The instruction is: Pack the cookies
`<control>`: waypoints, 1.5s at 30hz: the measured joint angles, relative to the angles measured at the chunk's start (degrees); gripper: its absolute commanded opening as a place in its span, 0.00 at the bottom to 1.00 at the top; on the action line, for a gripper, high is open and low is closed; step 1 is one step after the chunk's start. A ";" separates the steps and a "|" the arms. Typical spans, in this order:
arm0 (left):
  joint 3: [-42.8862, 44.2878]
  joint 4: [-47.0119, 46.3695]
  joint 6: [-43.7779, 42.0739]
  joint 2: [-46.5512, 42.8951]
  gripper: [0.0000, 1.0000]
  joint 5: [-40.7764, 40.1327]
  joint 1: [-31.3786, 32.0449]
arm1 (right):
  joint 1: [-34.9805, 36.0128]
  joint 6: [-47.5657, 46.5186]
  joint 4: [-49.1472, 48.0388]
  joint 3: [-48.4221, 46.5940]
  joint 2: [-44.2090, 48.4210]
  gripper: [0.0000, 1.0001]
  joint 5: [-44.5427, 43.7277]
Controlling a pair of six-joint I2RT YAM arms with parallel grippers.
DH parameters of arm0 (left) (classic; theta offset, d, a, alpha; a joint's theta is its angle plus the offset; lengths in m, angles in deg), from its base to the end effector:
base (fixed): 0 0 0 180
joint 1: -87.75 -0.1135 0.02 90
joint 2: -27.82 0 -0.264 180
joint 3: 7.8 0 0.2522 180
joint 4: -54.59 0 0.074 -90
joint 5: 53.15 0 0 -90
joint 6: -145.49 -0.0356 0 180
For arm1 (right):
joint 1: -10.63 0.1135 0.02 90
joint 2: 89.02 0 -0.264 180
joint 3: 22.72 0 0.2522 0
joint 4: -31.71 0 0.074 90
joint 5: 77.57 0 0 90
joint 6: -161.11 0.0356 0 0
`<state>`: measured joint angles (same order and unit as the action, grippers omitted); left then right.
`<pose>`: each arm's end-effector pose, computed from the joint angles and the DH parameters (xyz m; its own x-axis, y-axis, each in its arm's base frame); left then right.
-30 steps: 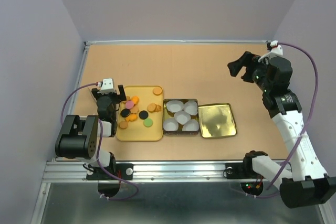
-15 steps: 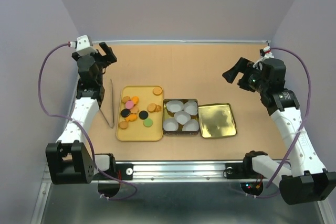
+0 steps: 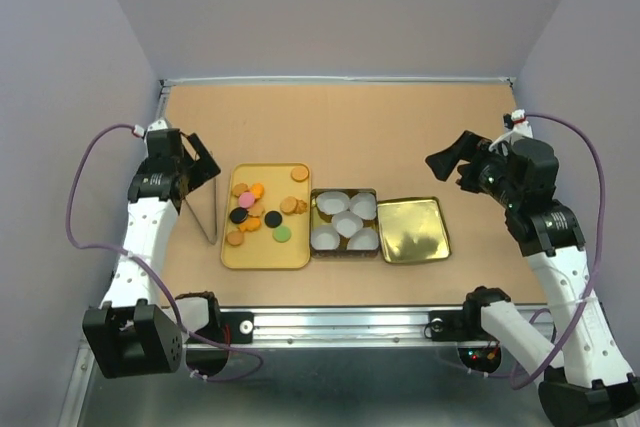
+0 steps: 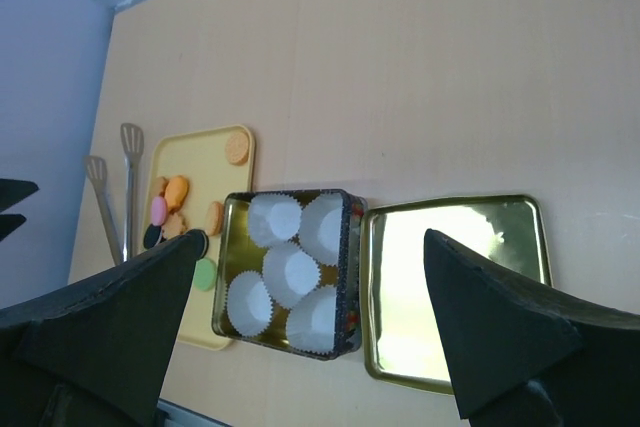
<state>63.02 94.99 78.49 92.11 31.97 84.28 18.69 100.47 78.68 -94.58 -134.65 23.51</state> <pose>0.2463 0.0180 0.3190 -0.4610 -0.4180 -0.7828 -0.3378 0.8984 -0.2808 0.1609 0.0297 0.3751 -0.4603 0.4208 -0.7817 -0.1031 0.8492 0.5178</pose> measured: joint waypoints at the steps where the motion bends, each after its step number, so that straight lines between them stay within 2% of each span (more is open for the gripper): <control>1: -1.07 2.08 0.31 -1.05 0.99 -0.15 0.00 | 0.90 -0.24 -0.04 0.02 0.20 1.00 -0.02; 6: -5.33 9.94 2.03 -1.97 0.99 0.00 0.00 | 3.37 0.52 -0.24 2.36 2.12 1.00 0.46; 11: -5.20 12.22 2.01 3.98 0.98 -0.02 0.00 | 3.41 2.49 0.20 5.40 2.54 1.00 1.42; 21: -4.79 11.98 1.33 15.19 0.98 -0.81 0.02 | 3.41 1.25 0.85 6.19 3.61 1.00 0.76; 29: 0.02 11.06 -1.84 21.20 0.97 -5.92 0.04 | 3.41 0.35 0.98 6.16 1.36 1.00 -0.66; 36: 0.20 10.34 -4.22 25.53 0.92 -7.28 0.04 | 3.41 -0.81 1.05 6.19 1.46 1.00 -1.90; 42: 0.20 8.48 -6.75 28.33 0.90 -5.35 0.09 | 3.52 -1.49 1.07 6.19 1.44 1.00 -2.54; 45: 0.20 7.80 -7.45 28.35 0.85 -4.87 0.15 | 3.67 -1.75 1.07 6.25 1.44 1.00 -3.02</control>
<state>63.22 102.79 71.04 120.46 27.09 84.44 22.36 98.73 79.75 -88.33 -133.21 20.49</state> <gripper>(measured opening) 0.887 0.998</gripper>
